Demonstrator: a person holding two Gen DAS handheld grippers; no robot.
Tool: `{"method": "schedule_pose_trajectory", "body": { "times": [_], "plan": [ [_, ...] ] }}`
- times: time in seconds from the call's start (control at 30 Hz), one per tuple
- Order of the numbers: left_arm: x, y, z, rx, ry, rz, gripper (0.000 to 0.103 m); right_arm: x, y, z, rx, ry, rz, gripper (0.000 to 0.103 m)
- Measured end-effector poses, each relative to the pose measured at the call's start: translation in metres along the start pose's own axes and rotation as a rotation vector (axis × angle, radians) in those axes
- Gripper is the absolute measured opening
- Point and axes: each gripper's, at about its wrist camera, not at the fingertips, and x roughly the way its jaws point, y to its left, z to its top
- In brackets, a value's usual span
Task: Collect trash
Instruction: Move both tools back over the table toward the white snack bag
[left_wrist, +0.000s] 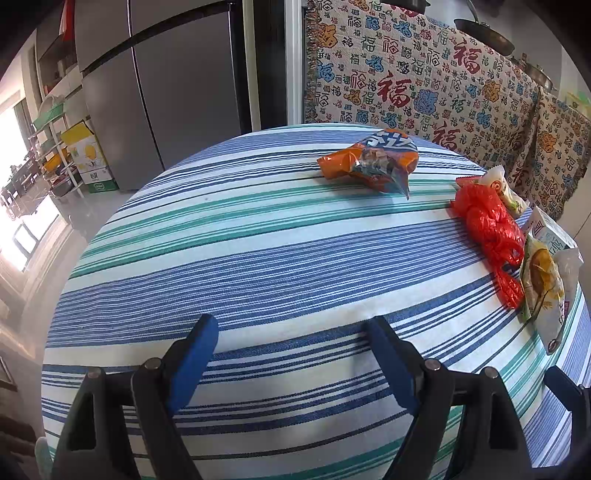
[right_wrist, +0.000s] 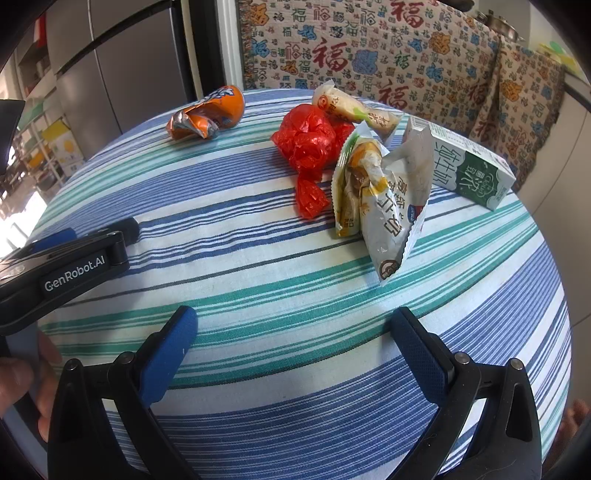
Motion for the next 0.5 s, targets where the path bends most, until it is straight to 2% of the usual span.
{"method": "schedule_pose_trajectory", "body": {
  "times": [0.5],
  "plan": [
    [-0.0015,0.0019,0.0006,-0.012,-0.005,-0.023,0.085,0.0031,0.0021,0.0056,-0.014,0.005,0.013,0.103]
  ]
}}
